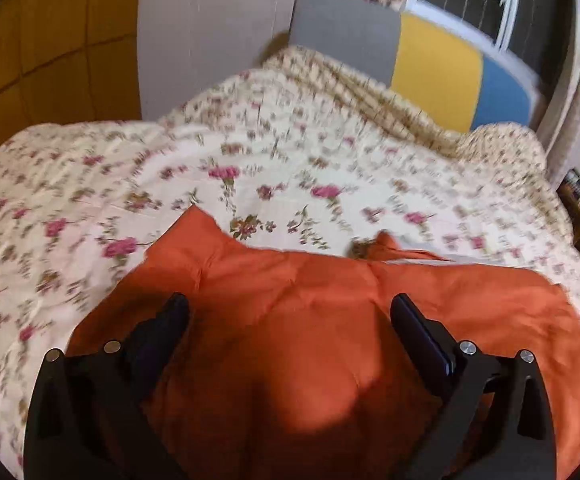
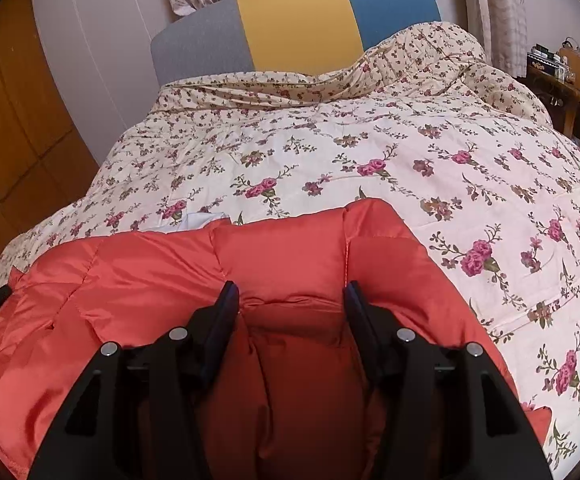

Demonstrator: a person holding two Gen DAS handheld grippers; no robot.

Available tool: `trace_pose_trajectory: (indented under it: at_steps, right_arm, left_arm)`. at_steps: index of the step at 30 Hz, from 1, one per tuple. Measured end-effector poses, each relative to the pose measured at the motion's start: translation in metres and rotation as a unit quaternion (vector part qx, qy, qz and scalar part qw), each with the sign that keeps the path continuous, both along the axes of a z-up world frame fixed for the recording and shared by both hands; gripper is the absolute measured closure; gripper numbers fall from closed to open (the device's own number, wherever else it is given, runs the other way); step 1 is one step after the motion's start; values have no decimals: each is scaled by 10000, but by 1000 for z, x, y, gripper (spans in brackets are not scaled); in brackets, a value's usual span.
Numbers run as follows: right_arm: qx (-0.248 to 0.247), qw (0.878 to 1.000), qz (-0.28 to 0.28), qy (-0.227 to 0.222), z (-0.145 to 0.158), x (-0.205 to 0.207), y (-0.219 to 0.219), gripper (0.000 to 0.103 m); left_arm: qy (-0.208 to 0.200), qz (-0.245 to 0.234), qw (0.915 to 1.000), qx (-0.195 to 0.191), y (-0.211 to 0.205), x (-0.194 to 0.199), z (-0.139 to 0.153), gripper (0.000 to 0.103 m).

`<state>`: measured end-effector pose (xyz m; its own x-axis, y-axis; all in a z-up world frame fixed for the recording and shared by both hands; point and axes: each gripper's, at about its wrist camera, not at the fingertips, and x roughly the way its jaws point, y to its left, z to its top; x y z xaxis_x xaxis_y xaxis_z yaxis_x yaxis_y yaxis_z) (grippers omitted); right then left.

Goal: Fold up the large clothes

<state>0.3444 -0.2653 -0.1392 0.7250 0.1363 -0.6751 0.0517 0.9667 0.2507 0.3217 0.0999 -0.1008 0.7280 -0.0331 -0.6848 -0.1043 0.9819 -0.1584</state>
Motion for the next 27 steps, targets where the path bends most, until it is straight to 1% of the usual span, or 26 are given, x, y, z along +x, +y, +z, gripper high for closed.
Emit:
trace_pose_trajectory:
  at_steps: [1, 4, 5, 6, 7, 8, 9, 10, 11, 12, 13, 15, 19, 21, 22, 23, 24, 25, 27]
  right_arm:
    - [38, 10000, 0, -70, 2, -2, -1, 47]
    - [347, 9991, 43, -237, 16, -16, -10, 45]
    - [432, 9987, 40, -270, 22, -25, -14, 43]
    - [501, 9984, 39, -275, 27, -33, -19, 39]
    - [540, 9982, 42, -260, 29, -39, -22, 38]
    - [562, 9981, 31, -240, 30, -47, -29, 38]
    - [540, 9982, 25, -251, 30, -52, -34, 38]
    - [469, 9985, 11, -293, 27, -57, -39, 37]
    - [425, 9986, -49, -300, 19, -61, -46, 37]
    - [597, 9978, -87, -260, 10, -63, -53, 37]
    - [945, 9949, -146, -323, 2, -66, -63, 38]
    - [1117, 9927, -251, -384, -1, -67, -69, 39]
    - [734, 9964, -305, -304, 4, -67, -59, 39]
    - [455, 9979, -400, -232, 12, -71, -52, 38]
    - [364, 9981, -426, -237, 16, -74, -50, 37]
    - [340, 9981, -390, -337, 25, -85, -45, 37]
    - [398, 9977, -329, -429, 28, -90, -42, 34]
    - [504, 9968, -227, -574, 35, -103, -36, 33]
    - [539, 9963, -88, -660, 41, -120, -24, 33]
  left_arm:
    - [-180, 73, 9998, -12, 0, -18, 8, 3]
    - [-513, 269, 9983, 45, 4, -51, 22, 3]
    - [-608, 382, 9973, 123, 7, -62, 26, 3]
    - [-674, 431, 9967, 170, 8, -69, 28, 3]
    - [-780, 500, 9953, 291, 12, -77, 29, 3]
    - [-828, 581, 9938, 454, 14, -80, 27, 3]
    - [-789, 630, 9933, 557, 16, -80, 23, 3]
    - [-588, 619, 9946, 582, 20, -75, 14, 3]
    - [-335, 580, 9966, 488, 25, -67, 2, 3]
    - [-142, 543, 9976, 412, 28, -60, -9, 3]
    - [-102, 490, 9981, 350, 30, -56, -14, 3]
    - [-113, 437, 9988, 201, 33, -50, -17, 3]
    - [-36, 407, 9991, 133, 35, -45, -19, 3]
    - [0, 400, 9991, 107, 37, -50, -14, 3]
    - [-18, 431, 9990, 147, 36, -56, -8, 3]
    - [-95, 492, 9986, 159, 37, -65, -4, 3]
    - [-203, 553, 9982, 122, 37, -75, -2, 3]
    - [-439, 643, 9969, -58, 39, -94, 5, 3]
    - [-661, 827, 9937, -358, 42, -121, 9, 3]
